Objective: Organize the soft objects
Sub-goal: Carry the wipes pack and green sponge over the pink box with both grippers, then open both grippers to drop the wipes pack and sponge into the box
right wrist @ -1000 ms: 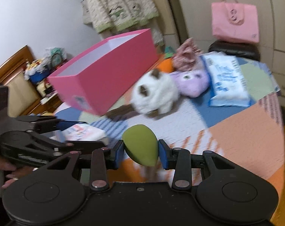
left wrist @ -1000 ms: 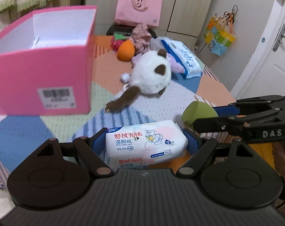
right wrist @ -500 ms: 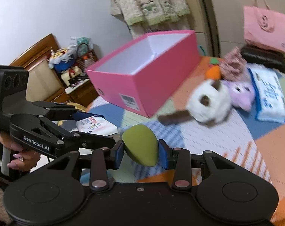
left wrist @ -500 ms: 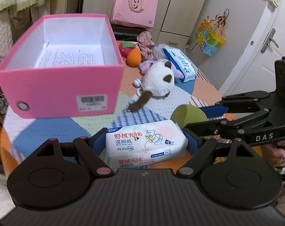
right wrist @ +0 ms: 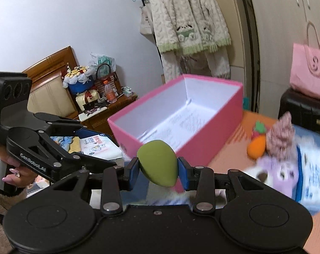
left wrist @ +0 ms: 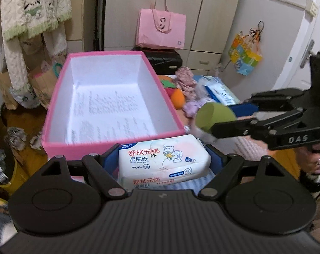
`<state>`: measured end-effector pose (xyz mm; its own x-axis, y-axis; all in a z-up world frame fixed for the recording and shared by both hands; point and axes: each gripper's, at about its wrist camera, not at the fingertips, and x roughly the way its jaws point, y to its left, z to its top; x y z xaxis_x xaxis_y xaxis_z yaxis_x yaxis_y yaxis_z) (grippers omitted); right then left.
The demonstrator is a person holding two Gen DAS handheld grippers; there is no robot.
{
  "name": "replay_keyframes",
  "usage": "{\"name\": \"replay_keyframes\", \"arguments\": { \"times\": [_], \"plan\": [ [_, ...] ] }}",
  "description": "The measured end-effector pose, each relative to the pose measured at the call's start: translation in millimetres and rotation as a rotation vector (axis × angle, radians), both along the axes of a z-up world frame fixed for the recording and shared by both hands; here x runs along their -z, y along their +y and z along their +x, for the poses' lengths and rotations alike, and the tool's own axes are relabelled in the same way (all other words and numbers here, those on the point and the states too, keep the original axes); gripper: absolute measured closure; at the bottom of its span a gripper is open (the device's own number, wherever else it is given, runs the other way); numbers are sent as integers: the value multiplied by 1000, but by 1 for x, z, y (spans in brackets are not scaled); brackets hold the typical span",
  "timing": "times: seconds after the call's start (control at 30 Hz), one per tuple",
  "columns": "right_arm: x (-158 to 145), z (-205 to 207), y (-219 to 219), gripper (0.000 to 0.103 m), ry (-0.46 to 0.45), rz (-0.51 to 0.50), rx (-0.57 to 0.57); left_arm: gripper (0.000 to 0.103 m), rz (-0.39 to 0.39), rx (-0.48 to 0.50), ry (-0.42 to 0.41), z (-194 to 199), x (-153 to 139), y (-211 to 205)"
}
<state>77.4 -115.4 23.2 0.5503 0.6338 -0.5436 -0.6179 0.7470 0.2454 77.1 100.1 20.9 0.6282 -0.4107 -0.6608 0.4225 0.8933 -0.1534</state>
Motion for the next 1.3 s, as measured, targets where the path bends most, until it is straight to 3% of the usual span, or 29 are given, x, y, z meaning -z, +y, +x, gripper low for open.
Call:
{"name": "replay_keyframes", "arguments": {
  "times": [0.1,0.2,0.27,0.43,0.73,0.93,1.13,1.3],
  "plan": [
    [-8,17,5,58,-40,-21,-5,21,17,-4,-18,22,0,3],
    [-10,27,14,58,-173,-44,-58,21,-15,-11,10,50,4,9],
    [-7,38,21,58,-194,-74,-40,21,-9,-15,18,65,8,10],
    [-4,66,45,58,-238,-210,-79,20,145,-23,48,105,28,1],
    [10,141,96,58,-171,-505,-256,20,259,84,128,152,48,-1],
    [28,166,111,58,-50,-587,-391,20,300,191,197,166,48,-4],
    [41,175,126,58,-29,-639,-455,20,340,243,203,172,47,-5],
    [54,184,130,58,-12,-666,-500,20,419,292,167,165,54,-12]
  ]
}}
